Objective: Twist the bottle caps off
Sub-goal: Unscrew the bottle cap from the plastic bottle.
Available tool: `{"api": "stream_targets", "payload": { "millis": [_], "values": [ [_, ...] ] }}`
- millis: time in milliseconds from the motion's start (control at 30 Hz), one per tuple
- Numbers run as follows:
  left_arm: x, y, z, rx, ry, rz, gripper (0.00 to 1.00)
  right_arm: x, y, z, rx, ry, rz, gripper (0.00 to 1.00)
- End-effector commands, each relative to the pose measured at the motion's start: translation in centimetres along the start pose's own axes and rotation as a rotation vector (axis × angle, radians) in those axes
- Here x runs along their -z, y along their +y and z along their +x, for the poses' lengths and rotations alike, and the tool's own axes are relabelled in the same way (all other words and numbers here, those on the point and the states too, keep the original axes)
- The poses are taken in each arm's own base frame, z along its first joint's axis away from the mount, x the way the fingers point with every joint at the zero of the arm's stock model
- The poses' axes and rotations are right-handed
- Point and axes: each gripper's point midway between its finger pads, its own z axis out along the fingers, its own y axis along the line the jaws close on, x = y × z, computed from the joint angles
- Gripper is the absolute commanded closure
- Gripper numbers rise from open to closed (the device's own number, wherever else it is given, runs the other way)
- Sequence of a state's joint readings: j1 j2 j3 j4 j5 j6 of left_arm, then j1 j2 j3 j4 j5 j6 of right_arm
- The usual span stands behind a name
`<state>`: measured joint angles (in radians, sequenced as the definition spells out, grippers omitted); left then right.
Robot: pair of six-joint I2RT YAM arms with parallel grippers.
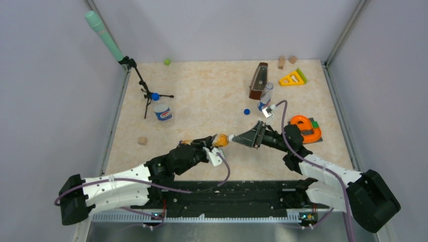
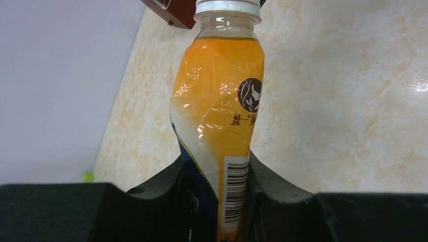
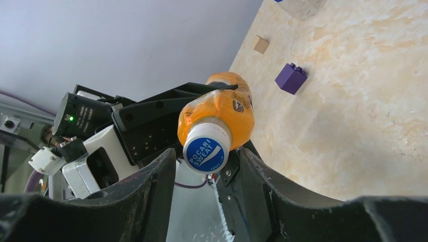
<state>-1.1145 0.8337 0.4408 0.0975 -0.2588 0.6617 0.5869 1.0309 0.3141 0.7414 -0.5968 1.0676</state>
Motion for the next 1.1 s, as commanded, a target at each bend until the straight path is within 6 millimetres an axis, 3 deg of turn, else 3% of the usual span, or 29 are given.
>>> {"api": "stream_targets", "payload": {
  "millis": [0,100,233,433,633,1067],
  "values": [
    [0.2,0.5,-1.5,0.007,-0.065,-0.009,1.0,-0.4,1.1,-1.1,0.035,-0.031,-0.039,0.51],
    [0.2,0.4,-1.4,0.002,-0.061,-0.007,1.0,-0.4,0.9,-1.1,0.029,-0.031,-0.032,0.56],
    [0.1,0.3,-1.3,0.004,-0.056,-0.002,1.0,-0.4,0.8,-0.9,0.029,-0.024,-0.035,0.78],
    [0.5,-0.6,-2.2,0.095,-0.085,0.05,1.0,-0.3,1.0,-0.5,0.078,0.004,-0.054,0.91],
    [2.3,-1.8,-6.5,0.233,-0.216,0.21,1.0,0.3,0.7,0.4,0.205,0.065,-0.034,0.93],
    [4.1,-4.1,-9.1,0.456,-0.271,0.576,1.0,2.4,2.1,1.7,0.423,0.07,-0.117,0.97]
  ]
}}
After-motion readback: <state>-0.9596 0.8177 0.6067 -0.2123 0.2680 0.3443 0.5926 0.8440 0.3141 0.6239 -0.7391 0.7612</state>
